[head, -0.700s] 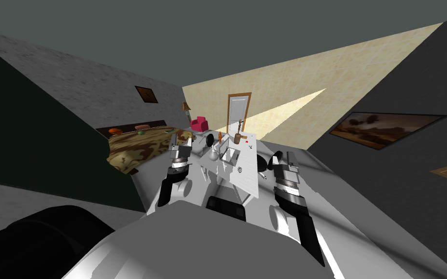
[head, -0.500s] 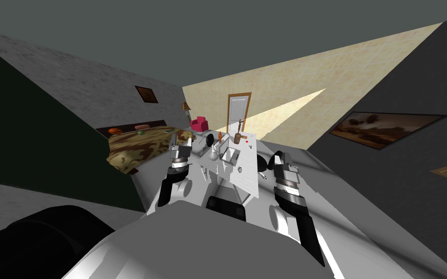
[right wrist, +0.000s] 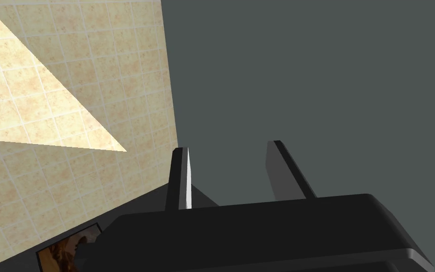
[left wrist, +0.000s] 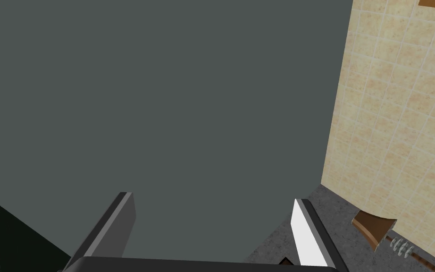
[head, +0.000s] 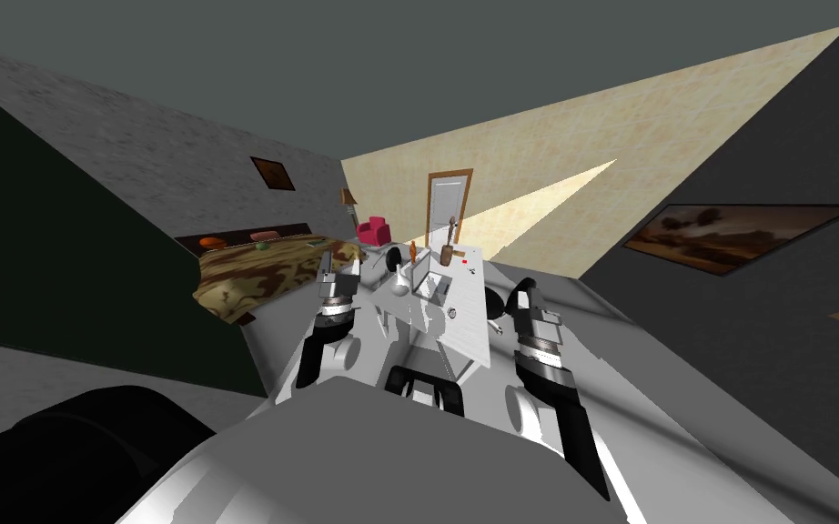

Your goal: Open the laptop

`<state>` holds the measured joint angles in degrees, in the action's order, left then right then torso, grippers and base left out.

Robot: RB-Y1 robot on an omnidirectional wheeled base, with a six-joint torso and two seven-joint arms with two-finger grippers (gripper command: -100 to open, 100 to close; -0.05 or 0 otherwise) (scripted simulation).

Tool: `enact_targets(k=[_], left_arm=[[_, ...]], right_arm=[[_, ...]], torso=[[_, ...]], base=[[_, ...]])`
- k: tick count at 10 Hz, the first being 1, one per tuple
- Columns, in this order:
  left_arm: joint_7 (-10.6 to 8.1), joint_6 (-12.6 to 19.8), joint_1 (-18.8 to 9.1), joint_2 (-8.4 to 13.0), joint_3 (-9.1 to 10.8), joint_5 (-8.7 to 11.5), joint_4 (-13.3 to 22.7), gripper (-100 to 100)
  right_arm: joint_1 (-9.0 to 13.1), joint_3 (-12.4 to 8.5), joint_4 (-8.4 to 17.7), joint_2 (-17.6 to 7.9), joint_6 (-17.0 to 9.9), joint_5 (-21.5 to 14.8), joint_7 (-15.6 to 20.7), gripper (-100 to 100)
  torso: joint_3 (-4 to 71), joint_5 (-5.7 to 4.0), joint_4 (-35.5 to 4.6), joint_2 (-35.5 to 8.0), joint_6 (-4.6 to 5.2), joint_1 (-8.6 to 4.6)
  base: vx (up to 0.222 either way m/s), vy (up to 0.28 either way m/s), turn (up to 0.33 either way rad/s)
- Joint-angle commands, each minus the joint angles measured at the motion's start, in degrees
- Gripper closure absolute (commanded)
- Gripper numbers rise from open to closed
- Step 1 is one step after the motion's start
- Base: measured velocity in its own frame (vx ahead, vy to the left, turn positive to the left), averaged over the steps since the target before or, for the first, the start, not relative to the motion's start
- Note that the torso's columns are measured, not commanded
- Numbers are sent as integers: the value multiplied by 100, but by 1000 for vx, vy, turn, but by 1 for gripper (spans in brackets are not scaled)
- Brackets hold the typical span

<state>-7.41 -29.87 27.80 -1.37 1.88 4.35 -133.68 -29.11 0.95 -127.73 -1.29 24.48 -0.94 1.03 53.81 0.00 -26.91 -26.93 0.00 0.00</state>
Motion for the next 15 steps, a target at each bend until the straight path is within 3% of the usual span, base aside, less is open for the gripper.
enact_targets(k=[1, 2, 3, 5, 9, 15], left_arm=[[0, 0, 0, 0, 0, 0, 0, 0], [0, 0, 0, 0, 0, 0, 0, 0], [0, 0, 0, 0, 0, 0, 0, 0], [0, 1, 0, -2, -2, 0, 2, 0], [0, 1, 0, -2, -2, 0, 2, 0], [0, 1, 0, -3, -3, 0, 2, 0]], right_arm=[[0, 0, 0, 0, 0, 0, 0, 0], [0, 0, 0, 0, 0, 0, 0, 0], [-47, -80, 41, -255, -102, -86, 75, -100], [-118, -193, 99, -473, -248, -209, 178, -100], [-337, -519, 265, -850, -682, -578, 466, -100], [-792, -1160, 573, -1269, -1546, -1316, 1018, -100]], torso=[[846, 0, -423, -423, 0, 0], [1691, 0, -846, -846, 0, 0], [2538, 0, -1269, -1269, 0, 0], [3038, 11, -1517, -1525, -1, 36], [3082, 0, -1534, -1524, -1, 4], [3078, 0, -1536, -1532, 0, -1]], base=[[0, 0, 0], [0, 0, 0], [-21, 80, 94], [-39, 176, 109], [2, 225, 142], [47, 320, 200]])
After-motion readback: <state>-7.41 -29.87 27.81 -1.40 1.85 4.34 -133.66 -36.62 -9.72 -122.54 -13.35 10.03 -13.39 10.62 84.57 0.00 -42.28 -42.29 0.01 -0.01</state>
